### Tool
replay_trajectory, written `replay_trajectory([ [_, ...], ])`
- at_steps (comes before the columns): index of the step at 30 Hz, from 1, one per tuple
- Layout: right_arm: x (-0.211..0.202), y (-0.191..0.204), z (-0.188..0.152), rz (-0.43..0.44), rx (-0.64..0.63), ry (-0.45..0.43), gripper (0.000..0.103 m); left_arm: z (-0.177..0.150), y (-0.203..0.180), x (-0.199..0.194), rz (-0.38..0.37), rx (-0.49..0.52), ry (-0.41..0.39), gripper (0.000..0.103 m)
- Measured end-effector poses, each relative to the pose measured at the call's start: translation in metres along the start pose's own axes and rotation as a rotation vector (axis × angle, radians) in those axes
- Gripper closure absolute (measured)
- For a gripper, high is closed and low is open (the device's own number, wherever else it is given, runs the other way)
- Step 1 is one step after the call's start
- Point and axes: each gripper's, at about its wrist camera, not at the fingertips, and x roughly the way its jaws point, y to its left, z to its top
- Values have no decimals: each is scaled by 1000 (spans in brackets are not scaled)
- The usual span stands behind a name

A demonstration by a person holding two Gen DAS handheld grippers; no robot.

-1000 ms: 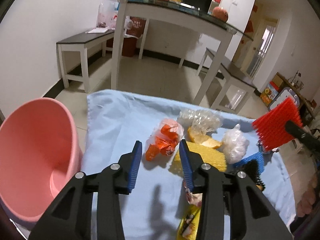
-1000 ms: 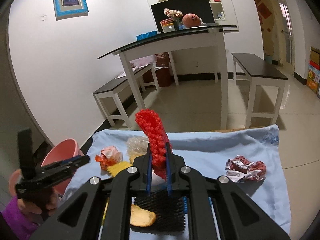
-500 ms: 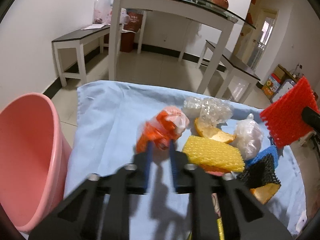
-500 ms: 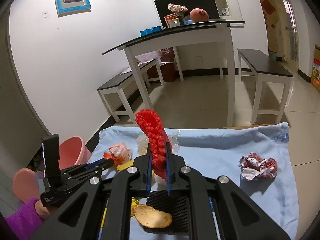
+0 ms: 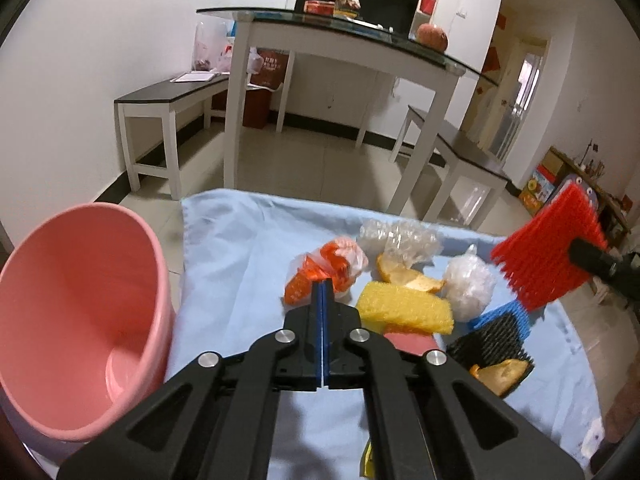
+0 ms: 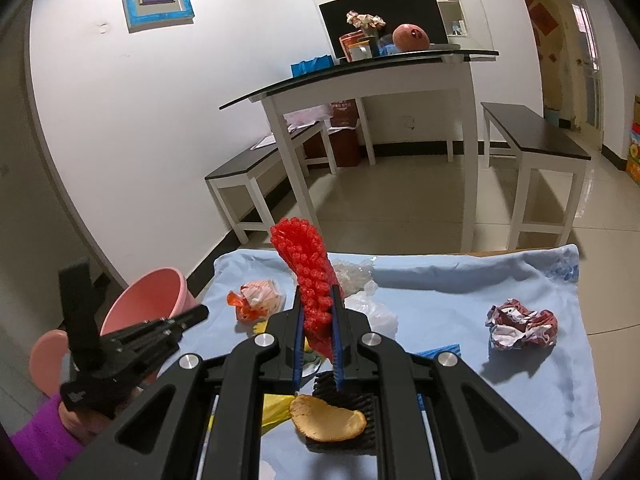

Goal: Collect trash
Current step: 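Lift the red mesh net with the right gripper while the left gripper lifts the orange wrapper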

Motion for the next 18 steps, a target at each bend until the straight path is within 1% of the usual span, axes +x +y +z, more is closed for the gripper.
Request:
replay_trajectory([
  [2, 1, 2, -2, 6, -1, 5, 93, 7, -2, 0, 1, 7, 3, 103],
  [3, 3, 2, -3, 5, -5, 8, 93, 10, -4, 1, -10, 8, 11, 102],
  [5, 6, 2, -3, 3, -5, 14, 93, 15, -8, 5, -32, 10, 19, 91],
  [7, 9, 0, -3, 2, 1, 19, 93, 21, -14, 13, -36, 28, 22, 68],
  [9, 15, -4, 0, -3, 5, 28, 93, 27, -21, 24, -43, 47, 36, 63],
  [12, 21, -8, 0, -7, 6, 41, 93, 30, -30, 42, -29, 76, 55, 63],
  [15, 26, -12, 0, -8, 14, 46, 93, 28, -36, 61, 27, 122, 78, 63],
  [18, 30, -14, 1, -5, 16, 53, 93, 22, -33, 72, 72, 138, 92, 63],
])
